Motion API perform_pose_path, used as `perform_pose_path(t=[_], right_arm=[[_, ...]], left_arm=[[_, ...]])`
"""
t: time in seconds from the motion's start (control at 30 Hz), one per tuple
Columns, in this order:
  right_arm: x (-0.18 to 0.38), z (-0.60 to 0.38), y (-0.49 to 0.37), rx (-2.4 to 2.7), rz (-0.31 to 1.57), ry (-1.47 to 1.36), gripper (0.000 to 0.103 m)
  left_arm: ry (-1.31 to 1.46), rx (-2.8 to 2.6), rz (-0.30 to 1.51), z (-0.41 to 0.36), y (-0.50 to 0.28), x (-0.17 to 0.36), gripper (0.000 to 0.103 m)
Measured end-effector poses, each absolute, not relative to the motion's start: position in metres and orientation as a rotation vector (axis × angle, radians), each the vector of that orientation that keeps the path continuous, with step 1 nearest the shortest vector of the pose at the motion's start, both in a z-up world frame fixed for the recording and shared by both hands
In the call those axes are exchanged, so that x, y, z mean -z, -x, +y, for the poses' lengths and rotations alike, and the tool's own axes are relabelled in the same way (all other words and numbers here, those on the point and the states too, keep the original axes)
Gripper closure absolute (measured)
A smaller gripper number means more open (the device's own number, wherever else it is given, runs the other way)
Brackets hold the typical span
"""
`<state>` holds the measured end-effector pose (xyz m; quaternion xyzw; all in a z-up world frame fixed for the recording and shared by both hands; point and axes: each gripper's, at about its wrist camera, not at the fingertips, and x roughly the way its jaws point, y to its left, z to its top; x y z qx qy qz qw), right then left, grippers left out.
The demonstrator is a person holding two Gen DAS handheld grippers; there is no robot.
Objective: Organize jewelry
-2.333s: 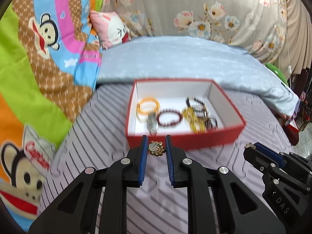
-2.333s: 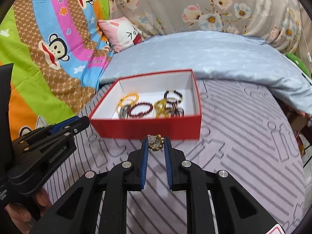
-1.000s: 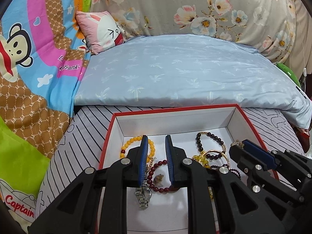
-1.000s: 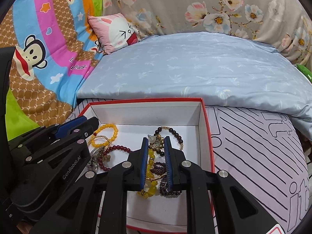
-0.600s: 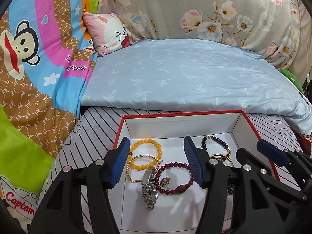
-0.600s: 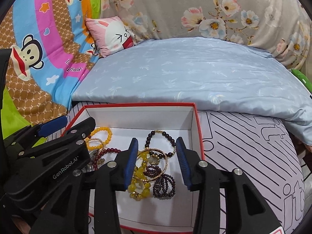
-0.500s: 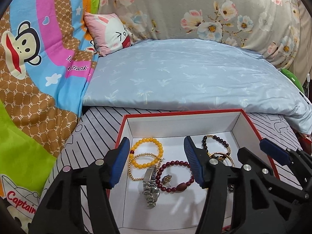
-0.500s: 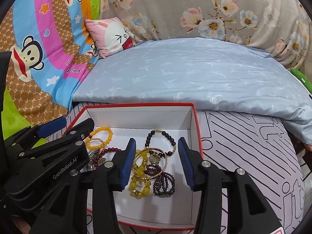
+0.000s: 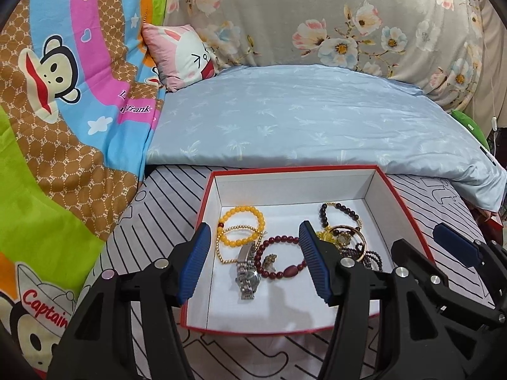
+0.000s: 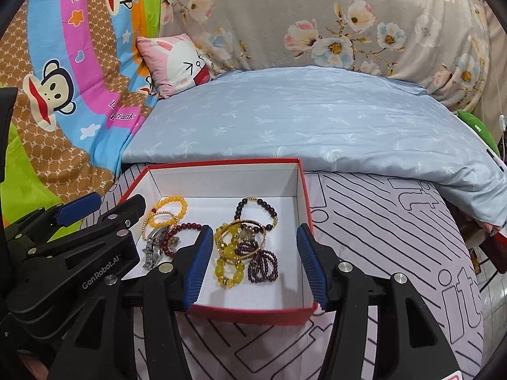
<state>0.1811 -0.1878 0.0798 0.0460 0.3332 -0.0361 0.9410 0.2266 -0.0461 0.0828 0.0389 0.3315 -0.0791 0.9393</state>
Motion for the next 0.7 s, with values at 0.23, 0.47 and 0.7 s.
perform_pose_path(t=[0.23,0.47,0.7], right_arm=[[-0.079,-0.186,-0.154,0.137,0.679,-0.092,0.036],[-0.074,-0.19,-0.134,0.173,0.678,-0.102,0.025],[-0.073,-0.189,-0.121,0.197,0.681,-0.103,0.022]], left_arm=[[-0.061,0.136,0.697,-0.037,-0.206,-0.079,0.033],[-0.046,0.113,0.699,-0.028,-0.188,-0.075,0.021],[-0.032,0.107,0.7,-0.024,-0.174,-0.074,0.017]])
